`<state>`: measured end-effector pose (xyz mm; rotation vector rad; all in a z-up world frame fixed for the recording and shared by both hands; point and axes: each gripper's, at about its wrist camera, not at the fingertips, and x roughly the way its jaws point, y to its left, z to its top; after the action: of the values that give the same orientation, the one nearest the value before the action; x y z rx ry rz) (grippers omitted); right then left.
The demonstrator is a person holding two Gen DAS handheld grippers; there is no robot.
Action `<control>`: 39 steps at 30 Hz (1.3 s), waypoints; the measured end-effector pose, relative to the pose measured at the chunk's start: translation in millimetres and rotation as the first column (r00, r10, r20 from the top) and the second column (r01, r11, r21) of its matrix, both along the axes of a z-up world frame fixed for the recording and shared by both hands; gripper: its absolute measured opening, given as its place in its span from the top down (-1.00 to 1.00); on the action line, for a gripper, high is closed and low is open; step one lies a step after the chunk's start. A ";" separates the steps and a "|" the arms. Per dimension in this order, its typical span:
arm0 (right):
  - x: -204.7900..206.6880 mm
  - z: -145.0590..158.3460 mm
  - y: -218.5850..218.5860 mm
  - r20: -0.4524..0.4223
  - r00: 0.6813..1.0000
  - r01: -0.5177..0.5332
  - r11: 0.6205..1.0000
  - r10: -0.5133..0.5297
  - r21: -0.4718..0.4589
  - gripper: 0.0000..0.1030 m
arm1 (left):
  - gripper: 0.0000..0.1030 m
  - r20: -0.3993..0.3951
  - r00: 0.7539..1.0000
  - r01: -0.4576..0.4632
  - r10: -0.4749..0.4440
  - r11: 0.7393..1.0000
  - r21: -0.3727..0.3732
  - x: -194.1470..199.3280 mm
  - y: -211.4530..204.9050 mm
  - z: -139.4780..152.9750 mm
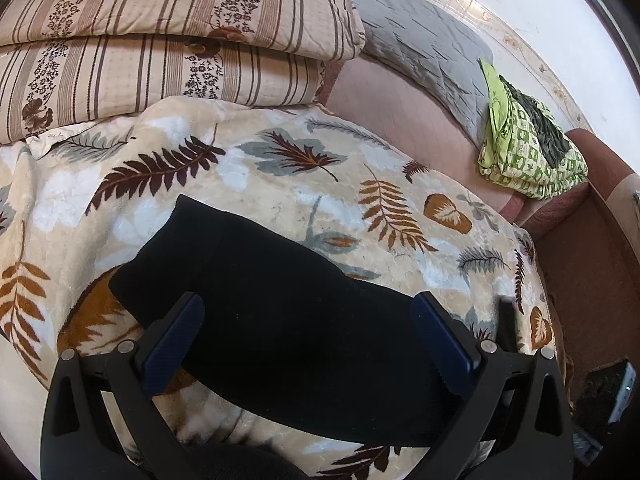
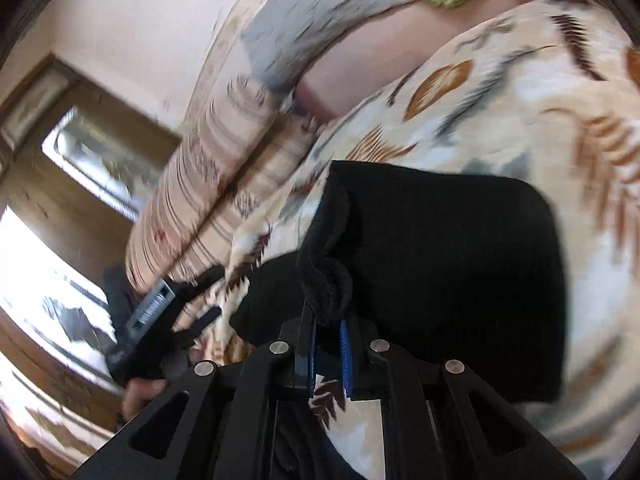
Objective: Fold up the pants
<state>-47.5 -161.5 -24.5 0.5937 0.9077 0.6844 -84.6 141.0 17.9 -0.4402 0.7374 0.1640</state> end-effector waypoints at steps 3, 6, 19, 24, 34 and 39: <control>6.5 -14.6 19.6 -0.029 0.999 -0.023 0.999 0.021 -0.047 0.84 | -1.00 -0.003 1.000 -0.003 0.003 1.000 -0.018 0.3 1.5 -1.6; 9.1 -34.9 30.4 -0.057 0.998 -0.039 0.996 0.035 -0.085 0.84 | -1.00 -0.012 1.000 -0.006 0.006 1.000 -0.025 1.3 1.7 -3.0; -24.4 18.6 -20.1 0.161 0.984 -0.036 0.973 0.074 -0.230 0.19 | -1.00 0.042 0.974 0.218 -0.223 0.972 0.090 3.9 -54.9 15.3; -17.7 31.4 -69.8 0.304 0.946 0.059 0.859 0.115 -0.508 0.20 | -0.69 0.052 0.857 0.502 -0.512 0.854 0.140 10.4 -145.8 2.3; 50.8 -20.2 -20.8 0.179 0.937 -0.128 0.770 0.301 -0.625 0.27 | 0.39 -0.152 0.848 0.509 -0.508 0.860 -0.035 27.9 -150.6 -59.5; 63.1 -39.6 -25.9 0.148 0.960 -0.119 0.830 0.236 -0.546 0.25 | 0.39 -0.147 0.848 0.508 -0.509 0.860 -0.041 27.7 -151.0 -61.5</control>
<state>15.6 -187.4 -64.1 -0.0664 0.9095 0.6108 -57.0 -10.0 -43.6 -0.2192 0.9824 -0.3081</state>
